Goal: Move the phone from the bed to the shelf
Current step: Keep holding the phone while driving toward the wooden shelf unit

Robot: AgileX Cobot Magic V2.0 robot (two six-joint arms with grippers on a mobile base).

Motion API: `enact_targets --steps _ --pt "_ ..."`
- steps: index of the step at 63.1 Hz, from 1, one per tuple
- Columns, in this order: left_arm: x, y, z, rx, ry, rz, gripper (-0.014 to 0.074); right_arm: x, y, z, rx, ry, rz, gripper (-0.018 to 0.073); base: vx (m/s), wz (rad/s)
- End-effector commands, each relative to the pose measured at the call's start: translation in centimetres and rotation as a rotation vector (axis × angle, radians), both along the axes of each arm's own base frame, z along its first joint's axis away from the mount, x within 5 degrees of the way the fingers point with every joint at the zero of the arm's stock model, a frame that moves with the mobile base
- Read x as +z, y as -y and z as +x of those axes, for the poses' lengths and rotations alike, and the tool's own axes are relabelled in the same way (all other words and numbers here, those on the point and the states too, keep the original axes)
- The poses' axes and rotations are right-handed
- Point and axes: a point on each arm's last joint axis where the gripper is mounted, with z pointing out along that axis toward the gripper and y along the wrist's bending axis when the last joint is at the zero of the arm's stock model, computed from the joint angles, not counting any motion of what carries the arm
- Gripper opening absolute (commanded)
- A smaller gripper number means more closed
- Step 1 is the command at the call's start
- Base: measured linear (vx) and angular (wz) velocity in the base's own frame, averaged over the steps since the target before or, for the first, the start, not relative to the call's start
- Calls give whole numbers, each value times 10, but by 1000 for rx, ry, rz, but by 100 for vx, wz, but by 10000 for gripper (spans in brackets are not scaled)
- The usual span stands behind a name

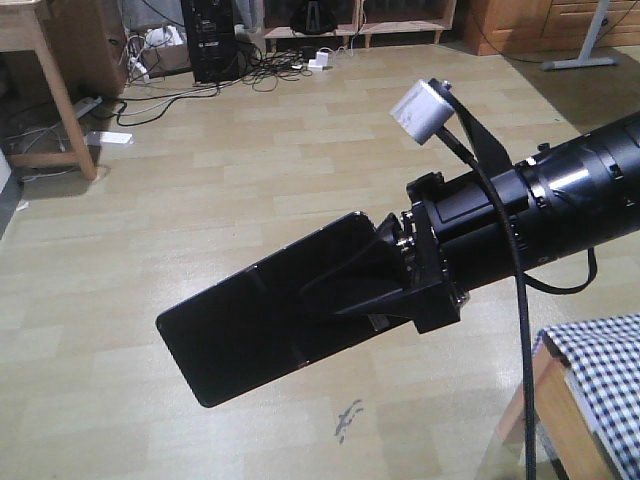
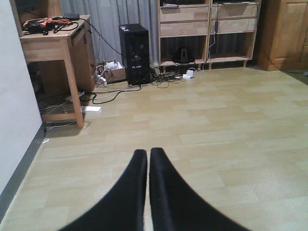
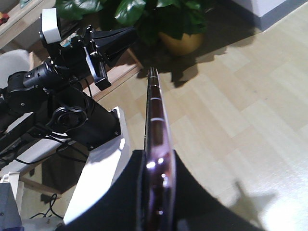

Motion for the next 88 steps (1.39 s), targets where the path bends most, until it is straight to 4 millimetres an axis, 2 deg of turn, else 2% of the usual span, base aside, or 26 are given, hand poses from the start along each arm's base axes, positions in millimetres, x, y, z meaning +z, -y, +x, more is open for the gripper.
enact_targets --steps 1,88 --pt "4 0 0 3 71 -5 1 22 0 -13 51 4 88 -2 37 -5" --pt "4 0 0 3 71 -5 1 22 0 -13 51 4 88 -2 38 -12"
